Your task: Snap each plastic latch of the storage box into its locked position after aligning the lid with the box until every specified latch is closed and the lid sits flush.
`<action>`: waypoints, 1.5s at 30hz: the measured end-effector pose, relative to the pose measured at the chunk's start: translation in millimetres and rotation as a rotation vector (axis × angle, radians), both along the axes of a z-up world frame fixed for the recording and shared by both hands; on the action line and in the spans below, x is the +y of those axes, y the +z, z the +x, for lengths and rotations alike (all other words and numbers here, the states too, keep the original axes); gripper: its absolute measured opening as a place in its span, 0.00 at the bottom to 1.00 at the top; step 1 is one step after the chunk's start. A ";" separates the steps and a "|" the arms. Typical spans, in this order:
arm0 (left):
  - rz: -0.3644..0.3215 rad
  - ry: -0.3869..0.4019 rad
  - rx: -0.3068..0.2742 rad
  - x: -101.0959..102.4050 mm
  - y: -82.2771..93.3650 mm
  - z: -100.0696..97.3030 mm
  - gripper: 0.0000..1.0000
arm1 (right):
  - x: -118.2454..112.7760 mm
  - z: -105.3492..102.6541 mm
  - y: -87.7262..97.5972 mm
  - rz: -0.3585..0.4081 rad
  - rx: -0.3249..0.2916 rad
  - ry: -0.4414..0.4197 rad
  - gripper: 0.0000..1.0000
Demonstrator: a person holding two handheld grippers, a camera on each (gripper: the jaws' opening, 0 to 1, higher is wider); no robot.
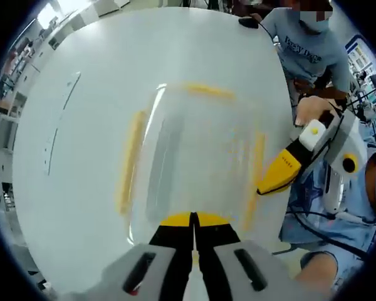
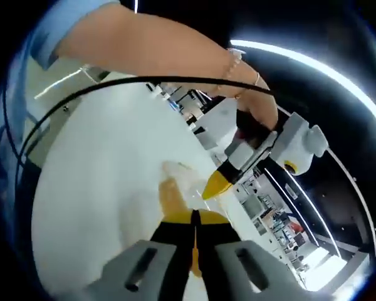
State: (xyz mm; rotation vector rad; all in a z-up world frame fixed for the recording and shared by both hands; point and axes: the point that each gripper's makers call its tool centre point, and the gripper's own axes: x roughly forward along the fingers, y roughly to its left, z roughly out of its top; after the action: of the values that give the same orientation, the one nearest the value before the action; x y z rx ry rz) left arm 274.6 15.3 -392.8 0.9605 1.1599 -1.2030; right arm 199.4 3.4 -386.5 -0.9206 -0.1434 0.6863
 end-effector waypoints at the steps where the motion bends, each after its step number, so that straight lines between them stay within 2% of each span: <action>1: 0.000 -0.001 -0.001 0.0 0.0 0.2 0.00 | 1.6 -1.5 -5.8 0.004 0.021 0.006 0.01; 4: 0.000 -0.005 -0.008 -0.6 -0.6 0.1 0.00 | -2.0 1.1 -3.8 -0.021 -0.050 -0.017 0.01; 10: 0.022 -0.016 -0.025 -1.1 -2.6 -3.0 0.00 | -2.8 -1.4 -7.7 -0.049 -0.102 -0.039 0.00; 14: 0.035 -0.011 -0.025 -0.4 -3.7 -4.5 0.00 | -1.5 -5.5 -18.7 -0.041 -0.093 -0.038 0.00; 20: 0.050 -0.001 -0.027 0.5 -3.8 -4.7 0.00 | -5.1 -4.7 -22.2 -0.057 -0.126 -0.088 0.00; 27: 0.054 0.010 -0.063 2.0 -3.2 -5.6 0.00 | -15.2 -0.2 -4.4 -0.054 -0.145 -0.124 0.00; 30: 0.054 0.007 -0.078 2.8 -2.7 -5.2 0.00 | -18.0 0.3 -2.9 -0.097 -0.185 -0.158 0.00; 34: 0.027 -0.005 -0.092 4.0 -1.3 -3.4 0.00 | -19.0 0.6 -2.2 -0.114 -0.224 -0.187 0.00; 36: 0.013 -0.003 -0.098 3.6 -1.2 -3.0 0.00 | -21.1 0.8 -2.5 -0.113 -0.215 -0.200 0.00; 40: 0.031 -0.037 -0.128 2.1 -1.5 -3.5 0.00 | -21.5 1.5 -0.6 -0.092 -0.205 -0.206 0.00; 41: 0.036 -0.048 -0.132 1.6 -1.7 -3.6 0.00 | -32.7 2.1 8.1 -0.115 -0.212 -0.233 0.00; 43: 0.046 -0.063 -0.133 0.4 -2.1 -3.1 0.00 | -34.1 2.0 9.5 -0.137 -0.219 -0.249 0.00; 45: 0.066 -0.063 -0.118 -0.6 -2.5 -1.5 0.00 | -33.0 1.7 11.8 -0.158 -0.192 -0.265 0.00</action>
State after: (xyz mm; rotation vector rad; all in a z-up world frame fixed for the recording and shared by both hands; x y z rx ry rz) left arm 273.2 14.7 -395.3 1.1106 1.0876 -1.1478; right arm 201.2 -29.6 -374.8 -1.1337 -0.1355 0.3664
